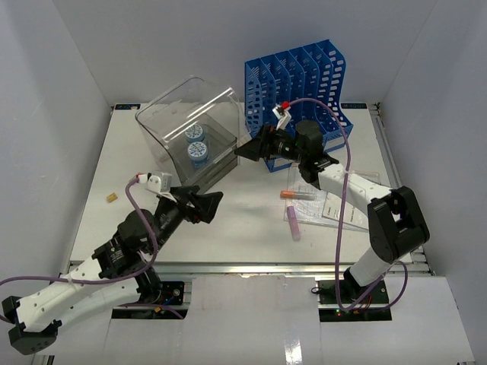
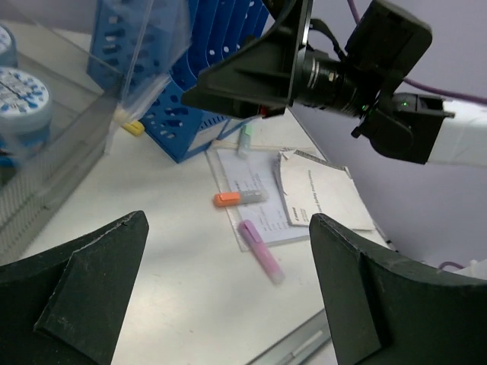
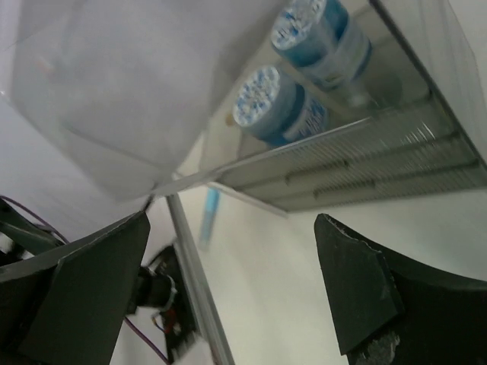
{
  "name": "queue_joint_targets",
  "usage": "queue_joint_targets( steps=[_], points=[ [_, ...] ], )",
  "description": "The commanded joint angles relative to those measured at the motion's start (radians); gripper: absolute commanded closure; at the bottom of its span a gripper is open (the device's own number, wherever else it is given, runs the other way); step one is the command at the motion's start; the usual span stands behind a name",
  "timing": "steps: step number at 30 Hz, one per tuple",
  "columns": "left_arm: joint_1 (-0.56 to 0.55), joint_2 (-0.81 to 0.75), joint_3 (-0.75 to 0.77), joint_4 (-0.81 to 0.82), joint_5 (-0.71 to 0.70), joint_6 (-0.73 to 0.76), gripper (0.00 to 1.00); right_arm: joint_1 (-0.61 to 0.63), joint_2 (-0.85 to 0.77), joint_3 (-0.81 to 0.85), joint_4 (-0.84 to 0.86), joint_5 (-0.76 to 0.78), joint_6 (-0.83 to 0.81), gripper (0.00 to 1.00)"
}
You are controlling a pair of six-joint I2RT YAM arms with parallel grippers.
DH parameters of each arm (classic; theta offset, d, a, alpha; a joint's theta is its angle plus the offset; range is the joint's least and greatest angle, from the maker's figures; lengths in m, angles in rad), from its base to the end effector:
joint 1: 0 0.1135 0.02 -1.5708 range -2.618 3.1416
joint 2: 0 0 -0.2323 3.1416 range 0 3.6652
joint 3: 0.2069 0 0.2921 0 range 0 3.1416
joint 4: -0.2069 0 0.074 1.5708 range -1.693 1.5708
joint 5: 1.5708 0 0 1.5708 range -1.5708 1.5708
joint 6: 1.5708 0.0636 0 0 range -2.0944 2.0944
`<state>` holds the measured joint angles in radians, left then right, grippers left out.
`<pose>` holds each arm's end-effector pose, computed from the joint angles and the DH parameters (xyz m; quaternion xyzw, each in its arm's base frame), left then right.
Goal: Organize the desk
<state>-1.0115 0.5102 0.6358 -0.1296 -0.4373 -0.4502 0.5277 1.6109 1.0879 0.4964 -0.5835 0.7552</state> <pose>0.1422 -0.1764 0.3218 0.0445 0.7070 -0.3454 0.6155 0.3573 0.2488 0.2514 -0.1215 0.7045 0.5649 0.4120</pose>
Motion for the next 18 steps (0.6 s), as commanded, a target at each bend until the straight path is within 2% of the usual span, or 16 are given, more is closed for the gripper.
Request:
queue_joint_targets(
  steps=[1, 5, 8, 13, 18],
  points=[
    [-0.001, 0.063, 0.033, -0.193, -0.003, -0.258, 0.02, -0.039, -0.131, -0.186, -0.045, -0.076, -0.318, 0.03],
    [-0.001, 0.128, 0.03, -0.226, -0.008, -0.334, 0.02, -0.066, -0.174, -0.238, -0.062, -0.187, -0.492, 0.02],
    [-0.001, 0.138, 0.021, -0.24, -0.015, -0.373, 0.02, -0.067, -0.134, -0.224, -0.084, -0.275, -0.526, 0.05],
    [-0.001, 0.01, 0.016, -0.321, -0.065, -0.395, 0.02, -0.038, 0.018, -0.145, 0.034, -0.295, -0.368, 0.2],
    [-0.001, -0.147, 0.01, -0.491, -0.141, -0.475, 0.02, -0.012, 0.215, -0.017, 0.12, -0.234, -0.191, 0.33]
  ],
)
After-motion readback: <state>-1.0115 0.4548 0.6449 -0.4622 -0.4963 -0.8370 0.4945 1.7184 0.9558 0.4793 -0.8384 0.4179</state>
